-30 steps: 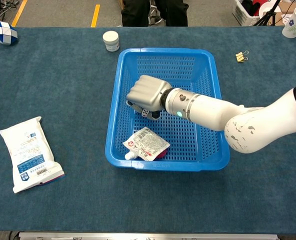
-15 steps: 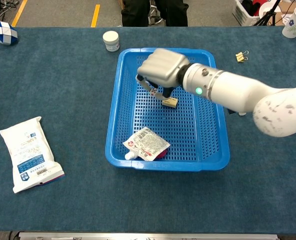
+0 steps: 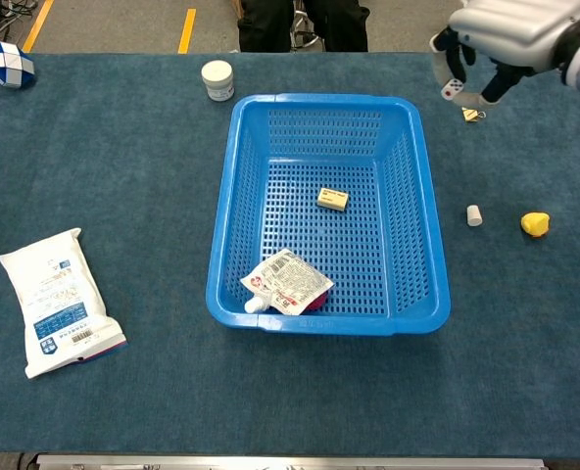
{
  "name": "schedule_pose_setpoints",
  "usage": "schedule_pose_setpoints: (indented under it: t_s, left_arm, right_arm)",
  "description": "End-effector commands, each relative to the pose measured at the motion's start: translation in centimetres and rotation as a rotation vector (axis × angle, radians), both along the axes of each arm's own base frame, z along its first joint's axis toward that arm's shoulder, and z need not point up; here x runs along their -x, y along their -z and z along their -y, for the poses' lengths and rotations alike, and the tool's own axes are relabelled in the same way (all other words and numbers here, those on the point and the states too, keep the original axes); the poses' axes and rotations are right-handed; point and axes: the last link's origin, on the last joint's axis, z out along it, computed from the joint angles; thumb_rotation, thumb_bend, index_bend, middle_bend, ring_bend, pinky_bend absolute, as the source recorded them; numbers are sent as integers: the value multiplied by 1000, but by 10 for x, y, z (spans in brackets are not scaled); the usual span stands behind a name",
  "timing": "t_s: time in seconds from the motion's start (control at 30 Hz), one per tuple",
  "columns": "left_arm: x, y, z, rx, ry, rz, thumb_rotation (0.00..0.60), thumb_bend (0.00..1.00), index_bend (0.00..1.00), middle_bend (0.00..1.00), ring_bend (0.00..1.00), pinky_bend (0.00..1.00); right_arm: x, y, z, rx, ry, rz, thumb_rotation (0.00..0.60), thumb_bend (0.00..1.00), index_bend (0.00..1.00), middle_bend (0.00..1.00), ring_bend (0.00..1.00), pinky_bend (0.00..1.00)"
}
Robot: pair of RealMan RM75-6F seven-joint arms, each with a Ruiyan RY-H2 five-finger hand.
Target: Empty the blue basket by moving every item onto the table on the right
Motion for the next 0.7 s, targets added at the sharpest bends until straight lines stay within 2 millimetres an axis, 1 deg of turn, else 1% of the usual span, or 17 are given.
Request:
schedule_pose_setpoints:
  t_s: [0.03, 0.17, 0.3, 0.43, 0.6, 0.7]
  left_arm:
    - [-2, 4, -2, 11, 5, 5, 600, 299, 390, 273, 257, 138]
    - [-3, 9, -3, 21, 9, 10, 600, 298, 390, 273, 257, 138]
    - [-5, 10, -3, 22, 12, 8, 600, 299, 390, 273, 257, 138]
    - [-7, 11, -4, 27, 14, 5, 600, 299, 390, 273, 257, 138]
    - [-8, 11, -3, 31, 12, 1, 600, 299, 390, 273, 257, 138]
    - [-8, 11, -2, 29, 12, -1, 600, 299, 390, 273, 257, 138]
  right_arm:
    - [20, -7, -7, -22, 49, 11, 600, 302, 553, 575, 450, 573]
    - [38, -3, -9, -44, 67, -17, 600, 301, 553, 575, 450, 573]
    - [56, 4, -6, -52, 84, -56, 600, 301, 553, 575, 450, 573]
    - [73, 20, -2, -75, 114, -105, 600, 301, 553, 575, 450, 573]
    - [84, 41, 2, -95, 135, -134, 600, 301, 551, 551, 450, 573]
    - [87, 51, 4, -106, 141, -143, 600, 301, 492, 529, 440, 573]
